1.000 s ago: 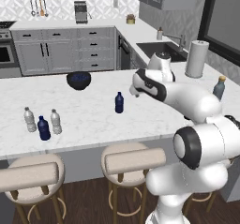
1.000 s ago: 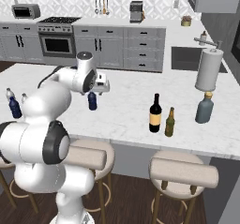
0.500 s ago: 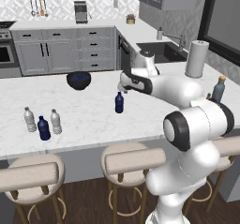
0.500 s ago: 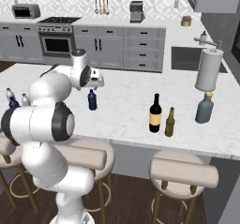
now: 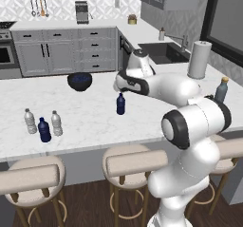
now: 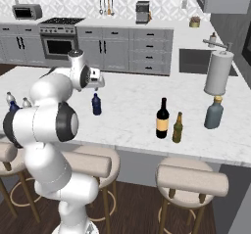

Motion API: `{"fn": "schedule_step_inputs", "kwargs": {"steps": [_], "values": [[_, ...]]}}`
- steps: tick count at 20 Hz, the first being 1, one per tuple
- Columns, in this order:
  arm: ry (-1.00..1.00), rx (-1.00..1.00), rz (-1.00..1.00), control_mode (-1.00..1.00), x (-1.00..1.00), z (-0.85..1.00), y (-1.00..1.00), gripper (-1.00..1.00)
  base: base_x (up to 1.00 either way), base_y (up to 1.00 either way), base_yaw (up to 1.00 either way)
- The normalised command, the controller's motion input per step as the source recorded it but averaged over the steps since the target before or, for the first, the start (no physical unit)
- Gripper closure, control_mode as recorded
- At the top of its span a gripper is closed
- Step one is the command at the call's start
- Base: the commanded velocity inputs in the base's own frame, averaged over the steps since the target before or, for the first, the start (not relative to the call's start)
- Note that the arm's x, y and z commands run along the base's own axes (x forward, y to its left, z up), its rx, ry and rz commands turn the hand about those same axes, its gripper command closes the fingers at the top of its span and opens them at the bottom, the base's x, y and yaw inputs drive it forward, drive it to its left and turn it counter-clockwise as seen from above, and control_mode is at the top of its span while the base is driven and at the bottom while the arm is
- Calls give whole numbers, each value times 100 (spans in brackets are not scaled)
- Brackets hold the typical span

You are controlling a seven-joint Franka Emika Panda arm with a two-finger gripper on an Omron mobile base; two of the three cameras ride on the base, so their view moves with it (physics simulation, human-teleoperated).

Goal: Move the plastic bottles in the middle to the plastics group, and the glass bottles in the middle to the glass group.

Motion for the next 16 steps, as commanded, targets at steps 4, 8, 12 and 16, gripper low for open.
{"fn": "schedule_step_inputs", "kwargs": {"steps": [4, 8, 12, 16], "values": [[-12, 0, 0, -100, 39, -21, 0, -100, 0, 0, 0], [-1, 0, 0, -100, 38, -16, 0, -100, 0, 0, 0], [0, 0, 0, -100, 11, -5, 7, -100, 0, 0, 0], [6, 0, 1, -100, 14, -18, 2, -100, 0, 0, 0]]}}
